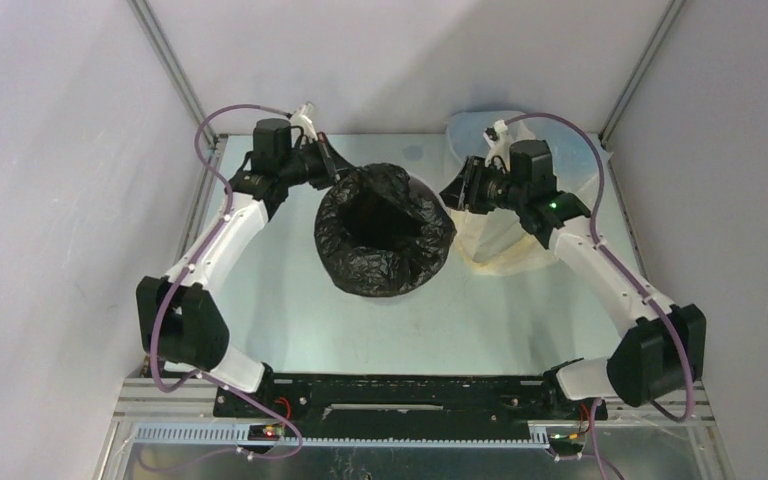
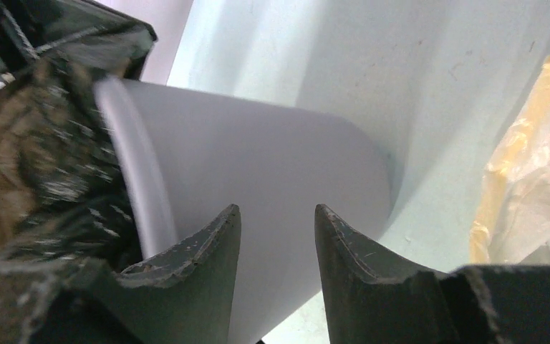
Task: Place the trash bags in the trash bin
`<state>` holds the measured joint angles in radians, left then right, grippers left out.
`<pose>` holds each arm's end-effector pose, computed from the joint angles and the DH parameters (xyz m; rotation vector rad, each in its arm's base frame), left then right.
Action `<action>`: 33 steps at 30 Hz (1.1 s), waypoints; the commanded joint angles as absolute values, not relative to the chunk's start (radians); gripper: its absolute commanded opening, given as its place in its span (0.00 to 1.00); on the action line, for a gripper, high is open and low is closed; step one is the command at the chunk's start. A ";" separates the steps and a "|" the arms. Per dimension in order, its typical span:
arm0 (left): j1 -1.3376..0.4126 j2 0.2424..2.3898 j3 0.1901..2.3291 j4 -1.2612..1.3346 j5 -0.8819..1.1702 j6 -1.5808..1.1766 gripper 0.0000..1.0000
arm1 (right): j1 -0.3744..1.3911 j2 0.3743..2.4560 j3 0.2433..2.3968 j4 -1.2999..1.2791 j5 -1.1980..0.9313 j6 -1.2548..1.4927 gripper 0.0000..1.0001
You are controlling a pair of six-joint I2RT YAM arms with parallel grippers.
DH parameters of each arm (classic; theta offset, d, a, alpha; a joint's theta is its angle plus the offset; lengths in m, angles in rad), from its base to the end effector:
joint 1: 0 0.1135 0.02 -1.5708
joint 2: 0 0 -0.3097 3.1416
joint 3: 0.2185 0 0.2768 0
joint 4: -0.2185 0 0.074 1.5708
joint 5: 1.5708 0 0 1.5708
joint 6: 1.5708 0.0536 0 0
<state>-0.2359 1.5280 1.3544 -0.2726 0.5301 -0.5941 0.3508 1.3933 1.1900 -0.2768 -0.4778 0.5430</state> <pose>0.3746 -0.1179 0.3835 -0.0205 2.1136 -1.0469 0.3202 0.1434 0.3664 -0.1091 2.1546 1.0283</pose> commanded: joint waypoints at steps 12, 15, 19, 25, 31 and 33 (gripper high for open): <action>-0.240 1.617 1.442 -0.327 0.486 -0.590 0.08 | 0.299 1.314 1.193 -0.320 -0.399 0.440 0.44; -0.237 1.602 1.434 -0.332 0.458 -0.582 0.10 | 0.296 1.259 1.192 -0.326 -0.370 0.363 0.51; -0.237 1.579 1.429 -0.332 0.457 -0.581 0.10 | 0.330 1.158 1.206 -0.331 -0.392 0.239 0.58; -0.238 1.545 1.417 -0.331 0.469 -0.583 0.10 | 0.478 1.102 1.306 -0.409 -0.348 0.106 0.66; -0.239 1.514 1.401 -0.332 0.465 -0.584 0.10 | 0.678 1.125 1.388 -0.510 -0.213 -0.058 0.69; -0.238 1.510 1.398 -0.332 0.465 -0.583 0.10 | 0.723 1.153 1.423 -0.562 -0.135 -0.079 0.69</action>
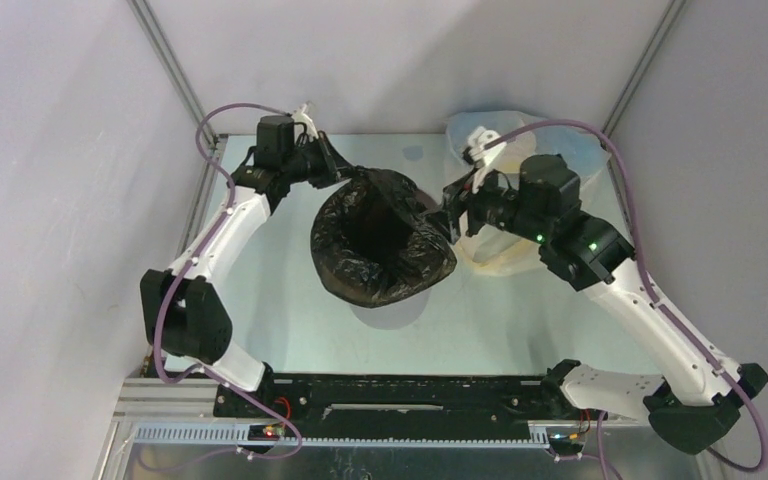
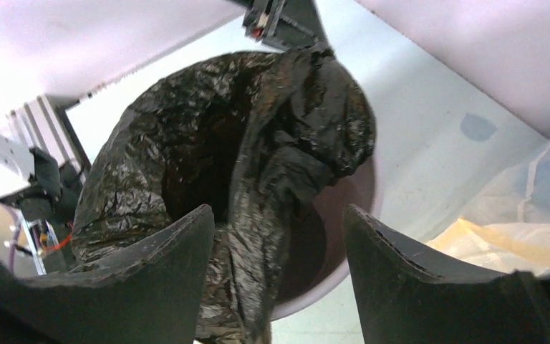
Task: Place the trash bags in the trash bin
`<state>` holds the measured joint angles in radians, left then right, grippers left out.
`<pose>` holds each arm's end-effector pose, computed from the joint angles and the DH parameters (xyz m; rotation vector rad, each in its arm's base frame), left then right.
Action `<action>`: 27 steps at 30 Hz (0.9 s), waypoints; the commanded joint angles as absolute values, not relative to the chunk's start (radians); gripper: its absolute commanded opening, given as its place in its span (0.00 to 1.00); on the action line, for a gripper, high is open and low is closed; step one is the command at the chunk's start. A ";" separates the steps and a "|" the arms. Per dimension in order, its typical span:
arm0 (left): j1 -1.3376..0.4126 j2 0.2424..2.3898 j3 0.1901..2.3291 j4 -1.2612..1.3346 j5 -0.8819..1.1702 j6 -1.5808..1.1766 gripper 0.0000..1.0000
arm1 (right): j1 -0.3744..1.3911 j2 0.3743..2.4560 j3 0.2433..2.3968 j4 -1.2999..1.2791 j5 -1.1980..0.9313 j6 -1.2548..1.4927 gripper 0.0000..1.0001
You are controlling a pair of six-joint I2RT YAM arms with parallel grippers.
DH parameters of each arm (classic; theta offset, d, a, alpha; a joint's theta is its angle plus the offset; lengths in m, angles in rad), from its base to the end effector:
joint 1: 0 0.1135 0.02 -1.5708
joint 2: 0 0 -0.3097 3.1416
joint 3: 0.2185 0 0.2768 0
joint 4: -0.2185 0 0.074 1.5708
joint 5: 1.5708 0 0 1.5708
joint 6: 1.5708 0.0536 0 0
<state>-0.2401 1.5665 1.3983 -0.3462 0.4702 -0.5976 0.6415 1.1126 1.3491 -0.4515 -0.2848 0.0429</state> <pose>0.3839 -0.1190 0.3772 -0.0869 2.1785 -0.9849 0.1947 0.1642 0.4861 -0.7401 1.6834 0.7403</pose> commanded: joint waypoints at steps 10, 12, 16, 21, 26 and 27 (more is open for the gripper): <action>-0.238 1.513 1.399 -0.331 0.464 -0.583 0.10 | 0.778 1.192 1.421 -0.666 -0.119 -0.087 0.60; -0.238 1.514 1.397 -0.332 0.462 -0.582 0.10 | 0.783 1.190 1.416 -0.672 -0.109 -0.080 0.60; -0.238 1.515 1.398 -0.331 0.455 -0.579 0.10 | 0.791 1.172 1.384 -0.662 -0.087 -0.064 0.56; -0.238 1.526 1.406 -0.339 0.449 -0.572 0.10 | 0.792 1.150 1.347 -0.659 -0.113 -0.049 0.50; -0.238 1.538 1.419 -0.352 0.434 -0.562 0.09 | 0.783 1.152 1.343 -0.636 -0.041 -0.023 0.27; -0.238 1.540 1.421 -0.354 0.427 -0.559 0.09 | 0.776 1.153 1.342 -0.625 -0.022 -0.013 0.23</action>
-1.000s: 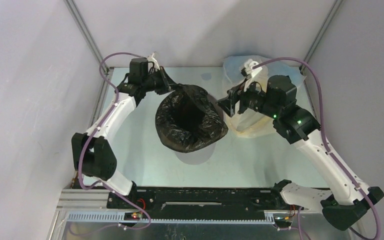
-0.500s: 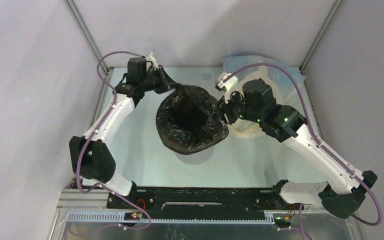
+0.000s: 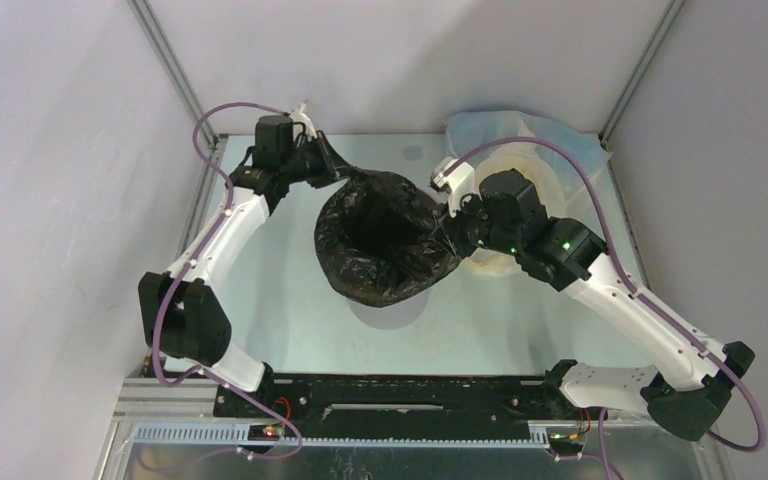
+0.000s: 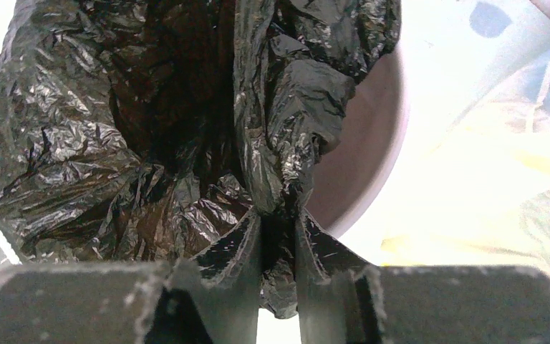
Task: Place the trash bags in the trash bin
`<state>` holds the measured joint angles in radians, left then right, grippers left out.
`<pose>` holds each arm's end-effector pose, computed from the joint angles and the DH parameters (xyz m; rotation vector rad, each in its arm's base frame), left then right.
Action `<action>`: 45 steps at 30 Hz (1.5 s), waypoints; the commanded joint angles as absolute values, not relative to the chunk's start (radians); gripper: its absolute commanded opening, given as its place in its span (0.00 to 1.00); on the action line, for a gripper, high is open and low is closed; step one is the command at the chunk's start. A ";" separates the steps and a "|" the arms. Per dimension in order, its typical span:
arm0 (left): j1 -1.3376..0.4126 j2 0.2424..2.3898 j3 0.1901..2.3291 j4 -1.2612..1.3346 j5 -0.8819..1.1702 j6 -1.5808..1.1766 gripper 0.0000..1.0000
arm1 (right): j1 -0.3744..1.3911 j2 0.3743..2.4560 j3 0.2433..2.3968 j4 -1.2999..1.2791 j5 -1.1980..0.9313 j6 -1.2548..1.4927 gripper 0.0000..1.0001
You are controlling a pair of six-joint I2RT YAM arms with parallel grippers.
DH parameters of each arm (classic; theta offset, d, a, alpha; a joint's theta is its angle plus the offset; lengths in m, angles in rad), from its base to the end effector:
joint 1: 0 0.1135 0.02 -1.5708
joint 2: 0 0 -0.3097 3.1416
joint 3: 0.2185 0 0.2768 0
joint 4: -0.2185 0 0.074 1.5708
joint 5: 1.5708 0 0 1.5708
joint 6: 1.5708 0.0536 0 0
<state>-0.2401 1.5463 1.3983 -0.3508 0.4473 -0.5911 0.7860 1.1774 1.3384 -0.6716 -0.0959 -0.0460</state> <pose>0.3791 -0.1167 0.3841 -0.0890 2.1598 -0.9595 0.1868 0.1943 0.4398 -0.9134 1.9197 0.5454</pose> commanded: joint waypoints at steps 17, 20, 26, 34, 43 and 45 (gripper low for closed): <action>-0.238 1.602 1.432 -0.365 0.406 -0.538 0.09 | 0.536 1.253 1.327 -0.523 -0.161 0.181 0.31; -0.238 1.610 1.426 -0.365 0.407 -0.537 0.09 | 0.517 1.285 1.327 -0.528 -0.174 0.205 0.27; -0.242 1.629 1.418 -0.364 0.407 -0.536 0.08 | 0.470 1.342 1.326 -0.525 -0.208 0.257 0.05; -0.242 1.642 1.379 -0.356 0.374 -0.525 0.08 | 0.463 1.393 1.288 -0.526 -0.241 0.264 0.07; -0.246 1.647 1.334 -0.347 0.352 -0.518 0.07 | 0.460 1.401 1.205 -0.488 -0.293 0.280 0.14; -0.246 1.635 1.317 -0.339 0.341 -0.518 0.07 | 0.460 1.388 1.195 -0.485 -0.293 0.281 0.18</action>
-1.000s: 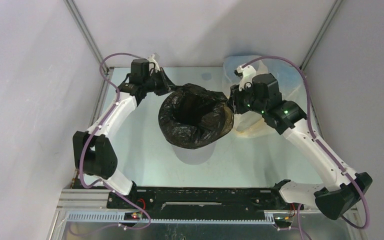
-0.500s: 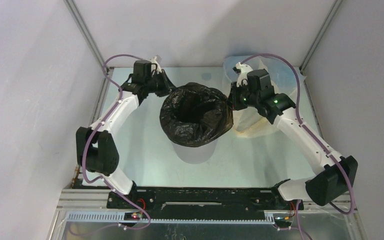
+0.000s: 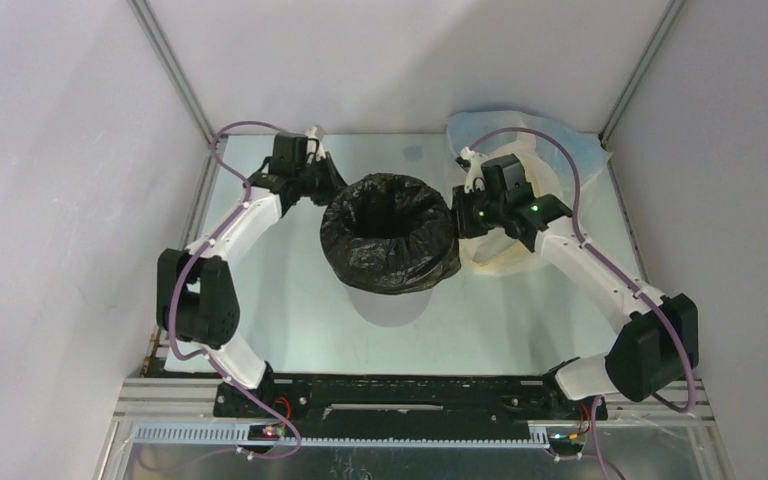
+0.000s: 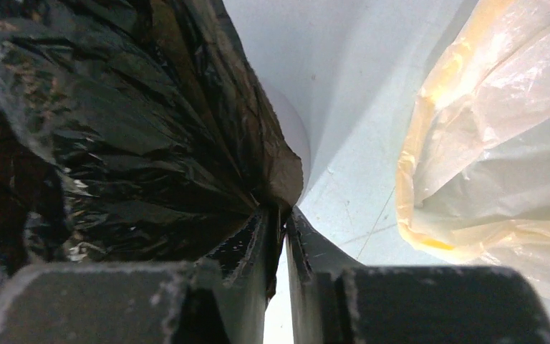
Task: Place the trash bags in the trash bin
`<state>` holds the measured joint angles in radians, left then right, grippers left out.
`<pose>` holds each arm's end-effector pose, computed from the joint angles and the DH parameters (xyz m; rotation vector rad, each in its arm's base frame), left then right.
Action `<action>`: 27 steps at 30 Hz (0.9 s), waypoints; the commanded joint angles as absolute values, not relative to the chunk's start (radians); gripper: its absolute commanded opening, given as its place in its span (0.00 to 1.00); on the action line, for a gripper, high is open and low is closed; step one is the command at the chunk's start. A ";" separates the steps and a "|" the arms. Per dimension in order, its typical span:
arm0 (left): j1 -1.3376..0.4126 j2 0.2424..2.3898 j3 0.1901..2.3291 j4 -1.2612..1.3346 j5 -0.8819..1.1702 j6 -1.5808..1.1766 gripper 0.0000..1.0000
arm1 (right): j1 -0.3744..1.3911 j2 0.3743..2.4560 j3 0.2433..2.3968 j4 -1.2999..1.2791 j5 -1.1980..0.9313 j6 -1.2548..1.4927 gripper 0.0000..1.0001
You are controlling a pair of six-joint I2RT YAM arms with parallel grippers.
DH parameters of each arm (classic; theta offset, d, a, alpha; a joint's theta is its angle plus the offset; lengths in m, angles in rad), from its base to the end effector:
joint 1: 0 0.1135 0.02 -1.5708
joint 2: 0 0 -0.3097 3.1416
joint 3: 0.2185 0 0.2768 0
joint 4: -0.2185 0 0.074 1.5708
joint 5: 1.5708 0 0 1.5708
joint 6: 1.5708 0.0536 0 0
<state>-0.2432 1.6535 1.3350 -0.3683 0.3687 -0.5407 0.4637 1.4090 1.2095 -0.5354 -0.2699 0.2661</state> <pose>0.4000 -0.1191 0.3159 -0.1419 2.3342 -0.8225 0.2978 0.1649 0.3402 -0.3754 2.3409 0.6752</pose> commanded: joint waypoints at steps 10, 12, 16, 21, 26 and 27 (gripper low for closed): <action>-0.244 1.510 1.265 -0.309 0.245 -0.536 0.22 | 0.443 1.220 1.156 -0.498 -0.157 0.314 0.48; -0.244 1.460 1.261 -0.313 0.197 -0.546 0.36 | 0.437 1.158 1.146 -0.498 -0.134 0.321 0.60; -0.244 1.360 1.223 -0.314 0.110 -0.568 0.61 | 0.430 1.064 1.134 -0.509 -0.129 0.343 0.70; -0.236 1.229 1.136 -0.318 0.054 -0.603 0.74 | 0.430 0.961 1.070 -0.515 -0.149 0.421 0.74; -0.233 0.987 0.914 -0.319 0.004 -0.638 0.75 | 0.430 0.788 0.912 -0.460 -0.154 0.577 0.68; -0.230 0.928 0.873 -0.324 0.003 -0.643 0.75 | 0.430 0.752 0.879 -0.442 -0.161 0.611 0.67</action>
<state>-0.2405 1.1004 0.9951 -0.3050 0.0605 -0.6033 0.4305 0.8661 0.9730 -0.5011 -0.1535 0.4576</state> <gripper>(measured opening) 0.751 0.688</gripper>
